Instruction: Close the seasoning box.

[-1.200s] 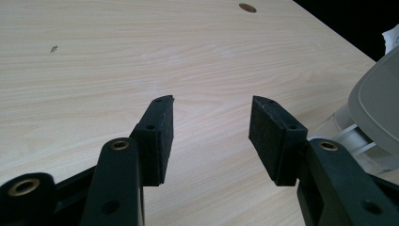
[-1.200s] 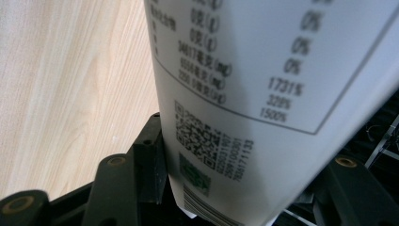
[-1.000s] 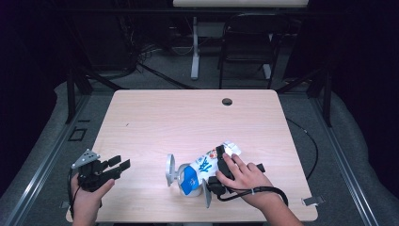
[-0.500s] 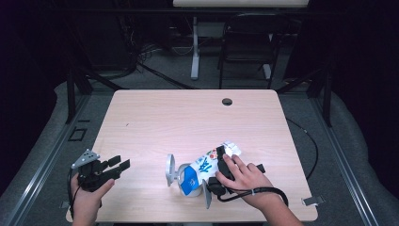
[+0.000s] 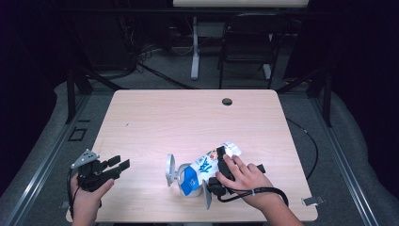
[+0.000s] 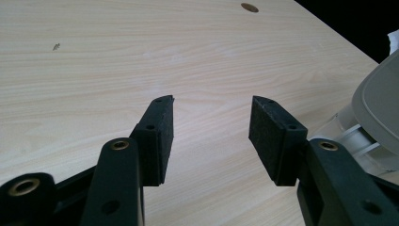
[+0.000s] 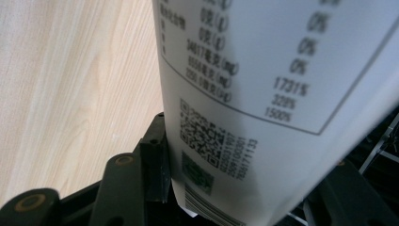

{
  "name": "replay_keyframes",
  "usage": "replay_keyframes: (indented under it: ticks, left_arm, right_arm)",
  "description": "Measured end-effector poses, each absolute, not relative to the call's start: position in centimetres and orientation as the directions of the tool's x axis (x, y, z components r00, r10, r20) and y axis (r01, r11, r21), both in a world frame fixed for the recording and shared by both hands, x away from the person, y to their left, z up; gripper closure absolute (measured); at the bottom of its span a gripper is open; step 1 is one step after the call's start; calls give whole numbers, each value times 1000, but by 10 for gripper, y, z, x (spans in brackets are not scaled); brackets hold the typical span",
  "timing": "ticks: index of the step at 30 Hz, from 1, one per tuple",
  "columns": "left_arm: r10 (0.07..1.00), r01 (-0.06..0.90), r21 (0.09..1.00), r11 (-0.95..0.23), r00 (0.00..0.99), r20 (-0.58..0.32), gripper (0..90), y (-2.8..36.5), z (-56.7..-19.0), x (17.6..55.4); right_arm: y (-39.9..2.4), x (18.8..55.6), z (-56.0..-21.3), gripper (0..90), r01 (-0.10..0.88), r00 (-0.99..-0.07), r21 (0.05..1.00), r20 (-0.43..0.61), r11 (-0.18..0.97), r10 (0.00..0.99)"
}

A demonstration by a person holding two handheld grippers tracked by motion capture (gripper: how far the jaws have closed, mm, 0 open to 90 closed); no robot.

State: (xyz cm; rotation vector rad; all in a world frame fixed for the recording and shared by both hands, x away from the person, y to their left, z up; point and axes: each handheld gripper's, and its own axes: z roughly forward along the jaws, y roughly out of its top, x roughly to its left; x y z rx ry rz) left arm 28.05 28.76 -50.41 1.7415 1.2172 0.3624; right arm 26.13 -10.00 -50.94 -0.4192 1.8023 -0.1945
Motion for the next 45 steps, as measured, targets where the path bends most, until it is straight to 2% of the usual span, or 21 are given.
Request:
replay_keyframes:
  ticks: [45]
  left_arm:
    - [849,570,820,-56,459,-261,508,288,-505,281]
  right_arm:
    - [-100,262,-509,510,-191,-213,-357,-894,915,-393]
